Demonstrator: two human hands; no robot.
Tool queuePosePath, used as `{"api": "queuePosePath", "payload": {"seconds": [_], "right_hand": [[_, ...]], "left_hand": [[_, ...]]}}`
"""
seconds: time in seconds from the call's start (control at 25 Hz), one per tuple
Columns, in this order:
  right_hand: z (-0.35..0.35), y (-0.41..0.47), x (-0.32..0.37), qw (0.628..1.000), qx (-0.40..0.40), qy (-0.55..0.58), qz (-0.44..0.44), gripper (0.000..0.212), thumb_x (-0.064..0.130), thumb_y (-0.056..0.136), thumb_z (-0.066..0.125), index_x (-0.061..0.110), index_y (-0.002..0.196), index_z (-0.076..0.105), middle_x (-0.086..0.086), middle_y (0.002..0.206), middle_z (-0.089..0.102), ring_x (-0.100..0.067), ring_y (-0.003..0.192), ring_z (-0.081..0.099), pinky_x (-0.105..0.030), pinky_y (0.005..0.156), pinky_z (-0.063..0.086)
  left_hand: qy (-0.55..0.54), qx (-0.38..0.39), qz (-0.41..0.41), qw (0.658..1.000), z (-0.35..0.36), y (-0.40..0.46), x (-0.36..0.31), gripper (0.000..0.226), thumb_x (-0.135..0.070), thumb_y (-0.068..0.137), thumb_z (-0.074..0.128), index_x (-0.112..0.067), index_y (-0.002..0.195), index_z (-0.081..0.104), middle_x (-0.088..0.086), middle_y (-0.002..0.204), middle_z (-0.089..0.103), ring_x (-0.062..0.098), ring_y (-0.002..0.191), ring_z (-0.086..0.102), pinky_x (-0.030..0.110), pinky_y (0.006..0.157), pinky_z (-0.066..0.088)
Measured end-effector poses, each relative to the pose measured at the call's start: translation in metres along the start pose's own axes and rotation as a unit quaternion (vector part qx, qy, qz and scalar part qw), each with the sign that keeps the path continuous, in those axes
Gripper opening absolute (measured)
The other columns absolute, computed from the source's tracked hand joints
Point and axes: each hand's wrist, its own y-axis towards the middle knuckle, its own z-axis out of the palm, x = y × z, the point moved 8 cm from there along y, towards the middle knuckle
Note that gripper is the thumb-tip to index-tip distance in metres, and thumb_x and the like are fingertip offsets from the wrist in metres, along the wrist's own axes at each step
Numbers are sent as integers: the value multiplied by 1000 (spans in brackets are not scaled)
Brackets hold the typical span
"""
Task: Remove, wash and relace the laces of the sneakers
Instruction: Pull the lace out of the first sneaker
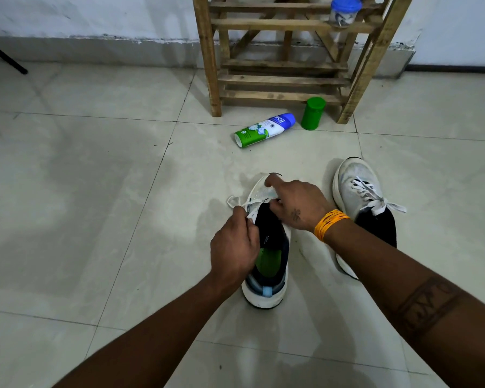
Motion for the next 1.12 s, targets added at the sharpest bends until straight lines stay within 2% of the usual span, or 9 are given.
{"api": "queuePosePath", "payload": {"seconds": [0.12,0.28,0.44,0.52,0.6,0.76,0.84,1.04,1.12], "right_hand": [[7,2,11,997,13,-74,-36,20,23,95,49,12,111,50,-16,95,70,-42,86,67,-42,62,42],[-28,11,-59,985,-87,-49,139,20,23,96,52,7,108,55,-20,94,71,-46,87,67,-41,63,42],[-15,9,-18,1000,20,24,-1,27,44,91,65,24,109,66,-10,104,72,-36,100,65,-39,73,47],[8,6,7,997,59,-30,-33,24,36,93,61,21,111,63,-10,107,70,-36,102,65,-39,70,42],[11,8,15,996,26,-78,-43,18,26,94,54,15,108,57,-13,102,69,-40,95,66,-39,65,37],[-20,12,-46,987,-61,-58,134,23,26,96,51,6,106,55,-19,99,69,-45,91,66,-38,64,33],[-28,9,-69,977,-54,-70,192,24,21,93,54,4,109,56,-21,103,70,-45,94,67,-38,66,36],[4,-2,15,989,19,-117,-90,38,25,94,51,13,130,46,-11,109,68,-41,91,68,-39,63,31],[10,-3,16,984,31,-148,-96,33,21,93,51,11,124,48,-11,108,68,-41,91,68,-40,62,32]], "left_hand": [[1,-15,15,1000,-1,-1,0,14,-29,97,38,-19,87,36,-3,65,43,23,54,39,31,53,27],[-6,-18,-3,1000,-1,-2,6,15,-29,98,40,-18,87,38,1,62,47,26,53,44,32,52,29],[-14,-23,4,1000,1,-2,5,14,-27,97,42,-18,87,40,0,62,46,25,53,43,31,53,30],[-17,-26,4,1000,3,-1,6,13,-26,97,43,-16,88,43,0,63,46,25,53,44,32,53,31],[-16,-34,0,999,2,-2,6,13,-25,97,44,-15,88,42,-1,63,45,26,53,43,31,52,30],[1,-22,2,1000,2,-2,5,15,-26,100,40,-19,88,34,0,64,44,24,51,42,31,52,29],[10,-8,0,1000,4,-1,4,17,-21,100,45,-19,88,33,0,66,44,24,53,42,31,53,30],[24,-11,28,999,1,0,-3,17,-29,97,36,-16,90,43,-5,70,40,23,53,41,29,52,27],[29,-21,29,999,0,0,-3,17,-30,97,35,-16,88,41,-5,69,40,22,52,38,29,52,26]]}}
